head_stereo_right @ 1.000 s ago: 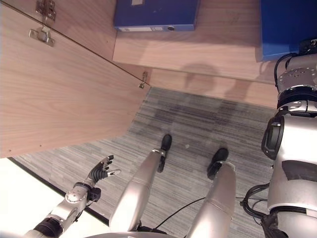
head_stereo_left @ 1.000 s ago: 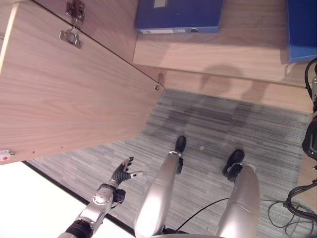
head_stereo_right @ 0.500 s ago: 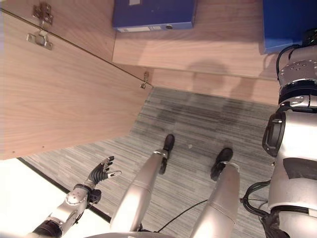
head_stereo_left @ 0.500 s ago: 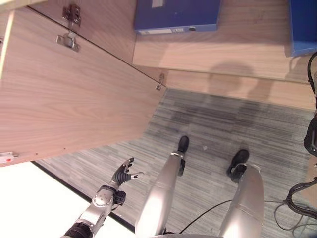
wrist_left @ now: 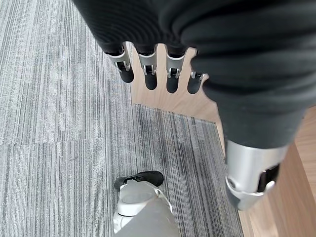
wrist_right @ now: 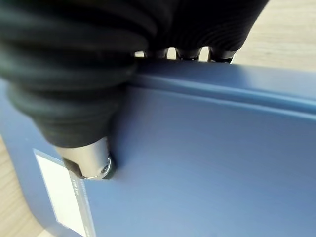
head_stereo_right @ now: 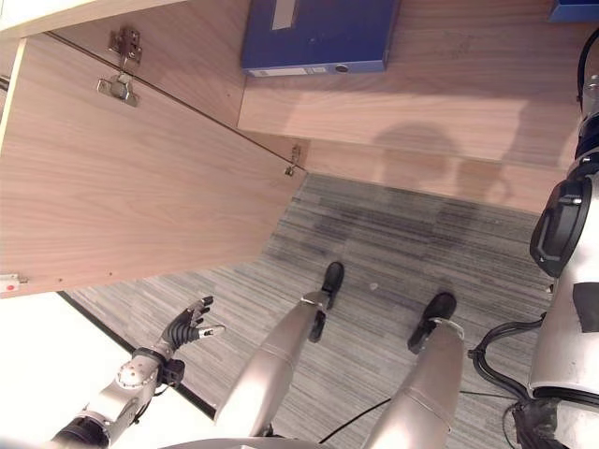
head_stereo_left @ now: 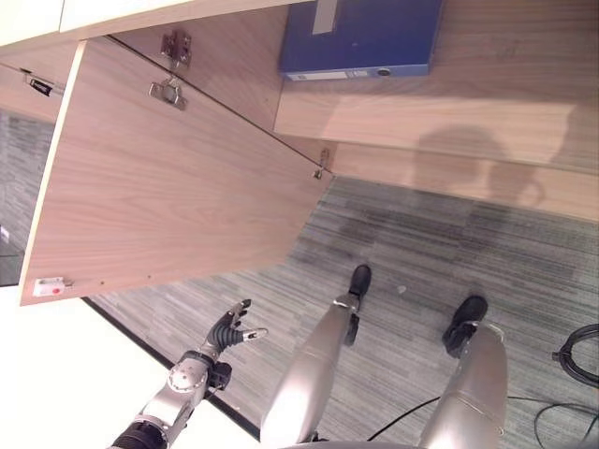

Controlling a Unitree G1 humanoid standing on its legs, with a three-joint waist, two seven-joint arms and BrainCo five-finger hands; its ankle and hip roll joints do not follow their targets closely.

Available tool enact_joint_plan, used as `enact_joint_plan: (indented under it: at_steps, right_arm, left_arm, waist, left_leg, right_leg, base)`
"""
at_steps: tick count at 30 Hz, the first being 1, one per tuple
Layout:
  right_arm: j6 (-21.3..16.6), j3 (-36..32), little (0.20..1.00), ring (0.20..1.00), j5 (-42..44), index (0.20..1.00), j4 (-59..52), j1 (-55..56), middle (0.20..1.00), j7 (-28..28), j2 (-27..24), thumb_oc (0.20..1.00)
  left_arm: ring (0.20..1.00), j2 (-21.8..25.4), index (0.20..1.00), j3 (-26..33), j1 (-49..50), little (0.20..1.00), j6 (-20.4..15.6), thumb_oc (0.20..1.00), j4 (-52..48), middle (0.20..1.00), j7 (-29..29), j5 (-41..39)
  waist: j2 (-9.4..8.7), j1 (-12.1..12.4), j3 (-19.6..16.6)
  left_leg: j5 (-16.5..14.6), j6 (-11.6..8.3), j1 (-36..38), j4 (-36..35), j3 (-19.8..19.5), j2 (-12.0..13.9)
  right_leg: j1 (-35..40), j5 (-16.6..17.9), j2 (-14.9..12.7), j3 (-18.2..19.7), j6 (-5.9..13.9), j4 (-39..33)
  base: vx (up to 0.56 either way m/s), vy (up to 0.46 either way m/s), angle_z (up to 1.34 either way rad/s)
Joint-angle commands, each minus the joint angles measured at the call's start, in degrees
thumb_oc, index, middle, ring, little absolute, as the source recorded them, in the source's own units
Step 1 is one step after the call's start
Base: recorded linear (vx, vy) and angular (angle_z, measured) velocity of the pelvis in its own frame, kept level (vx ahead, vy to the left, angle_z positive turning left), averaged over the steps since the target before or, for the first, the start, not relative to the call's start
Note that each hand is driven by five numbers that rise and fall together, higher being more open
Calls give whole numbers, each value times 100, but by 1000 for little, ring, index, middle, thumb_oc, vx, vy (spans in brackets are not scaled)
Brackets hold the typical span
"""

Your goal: Put the empty folder in the office cabinet

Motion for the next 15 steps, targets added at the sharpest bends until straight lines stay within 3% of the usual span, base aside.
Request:
enact_joint_plan:
  at_steps: [1,10,11,12,13,15]
  right_arm:
    - [-62,674,200,200,-647,200,-671,-523,200,248,-485,200]
    - [59,729,203,203,-805,203,-638,-559,203,147,-514,203]
    - [84,738,373,373,-841,373,-608,-562,373,136,-512,373]
    - [116,759,598,598,-867,598,-588,-568,598,126,-508,598]
    - [169,760,1000,1000,-883,1000,-542,-560,1000,130,-501,1000]
    - [395,813,1000,1000,-940,1000,-333,-557,1000,164,-503,1000]
  left_arm:
    - [1000,422,1000,-25,141,1000,-148,1000,-5,1000,47,-188]
    - [1000,481,1000,-43,183,1000,-174,1000,-300,1000,46,-273]
    - [1000,482,1000,-31,188,1000,-182,1000,-293,1000,59,-280]
    - [1000,482,1000,-33,198,1000,-179,1000,-304,1000,59,-280]
    - [1000,484,1000,-31,196,1000,-180,1000,-306,1000,61,-286]
    - [1000,508,1000,-56,209,1000,-177,1000,-352,1000,61,-300]
  waist:
    - [88,207,-194]
    - [181,216,-203]
    - [183,219,-200]
    - [182,217,-197]
    - [193,214,-185]
    - [178,195,-170]
  left_leg:
    - [-736,-56,378,-402,-244,227]
    - [-517,-52,504,-893,-278,202]
    - [-513,-58,515,-918,-282,198]
    - [-504,-57,523,-935,-279,199]
    - [-497,-56,527,-955,-282,204]
    - [-482,-44,535,-992,-281,200]
  right_leg:
    - [476,-847,27,425,840,96]
    - [391,-751,10,438,904,-70]
    - [382,-749,7,441,908,-91]
    - [398,-739,-1,433,911,-135]
    - [392,-728,-3,428,919,-131]
    - [380,-685,-10,430,941,-139]
  base:
    - [-16,50,1]
    - [-3,8,0]
    - [0,0,0]
    - [0,0,0]
    - [0,0,0]
    - [-11,15,0]
